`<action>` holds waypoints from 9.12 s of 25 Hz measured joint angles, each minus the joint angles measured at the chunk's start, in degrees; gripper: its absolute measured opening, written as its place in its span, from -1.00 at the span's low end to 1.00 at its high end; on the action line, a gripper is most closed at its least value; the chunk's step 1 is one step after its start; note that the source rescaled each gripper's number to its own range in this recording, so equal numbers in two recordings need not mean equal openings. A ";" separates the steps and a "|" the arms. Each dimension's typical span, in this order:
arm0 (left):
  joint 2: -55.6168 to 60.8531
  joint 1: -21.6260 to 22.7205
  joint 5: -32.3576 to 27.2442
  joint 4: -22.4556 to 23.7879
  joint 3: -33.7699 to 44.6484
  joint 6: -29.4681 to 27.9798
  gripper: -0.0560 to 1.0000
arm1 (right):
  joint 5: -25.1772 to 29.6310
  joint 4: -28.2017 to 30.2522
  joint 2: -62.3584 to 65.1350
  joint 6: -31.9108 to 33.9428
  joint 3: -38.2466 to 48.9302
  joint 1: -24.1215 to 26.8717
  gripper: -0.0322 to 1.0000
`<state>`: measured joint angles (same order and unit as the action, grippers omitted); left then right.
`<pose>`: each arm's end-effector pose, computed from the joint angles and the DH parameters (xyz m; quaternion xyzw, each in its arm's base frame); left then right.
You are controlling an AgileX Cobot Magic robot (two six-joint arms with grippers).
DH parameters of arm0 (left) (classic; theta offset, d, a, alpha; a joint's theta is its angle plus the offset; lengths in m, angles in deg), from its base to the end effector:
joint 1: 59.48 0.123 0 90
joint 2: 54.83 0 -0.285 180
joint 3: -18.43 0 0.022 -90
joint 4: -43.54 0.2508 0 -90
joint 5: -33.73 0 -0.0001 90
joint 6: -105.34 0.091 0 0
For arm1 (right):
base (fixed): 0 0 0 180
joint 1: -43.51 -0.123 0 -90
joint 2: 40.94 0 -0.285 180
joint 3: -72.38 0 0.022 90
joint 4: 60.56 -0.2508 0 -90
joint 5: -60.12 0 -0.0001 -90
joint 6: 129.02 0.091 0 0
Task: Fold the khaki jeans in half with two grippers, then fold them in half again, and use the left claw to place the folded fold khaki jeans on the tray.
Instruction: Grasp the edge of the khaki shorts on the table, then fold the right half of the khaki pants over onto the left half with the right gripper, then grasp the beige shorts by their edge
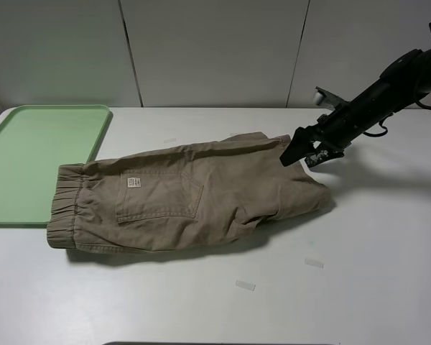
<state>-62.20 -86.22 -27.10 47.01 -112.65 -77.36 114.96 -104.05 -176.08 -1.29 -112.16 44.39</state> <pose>-0.0026 0.0067 0.2756 0.1764 0.8343 -0.1032 0.5119 0.4121 0.0449 0.1025 -0.1973 0.9347 0.2812 0.0914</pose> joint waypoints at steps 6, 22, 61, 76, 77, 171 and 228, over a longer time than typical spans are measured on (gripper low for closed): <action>0.00 0.00 0.00 0.00 0.00 0.00 1.00 | -0.43 -0.83 -1.60 -0.11 -0.19 -2.12 1.00; 0.07 0.00 -0.05 0.00 0.00 0.00 1.00 | -1.71 -2.75 -2.55 -0.15 -0.77 -7.73 0.85; 0.07 0.00 -0.05 1.25 0.00 0.00 1.00 | -11.22 52.42 3.68 42.55 -0.41 2.03 -0.84; 0.07 0.00 -0.05 1.25 0.00 0.00 1.00 | -9.01 70.98 11.58 56.91 -0.19 -0.98 -0.84; 0.07 0.00 -0.05 1.25 0.00 0.00 1.00 | -8.70 71.13 12.16 57.05 -0.19 -1.80 -0.84; 0.07 0.00 -0.57 20.04 -0.06 0.98 0.99 | -0.53 49.85 19.47 58.15 -8.84 -39.79 1.00; 0.07 0.00 -0.68 20.44 -0.06 0.98 0.96 | -15.43 40.20 68.59 38.81 36.16 7.53 1.00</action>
<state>-62.13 -86.22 -27.78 67.45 -112.71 -76.38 99.53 -63.85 -107.49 37.52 -76.00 51.92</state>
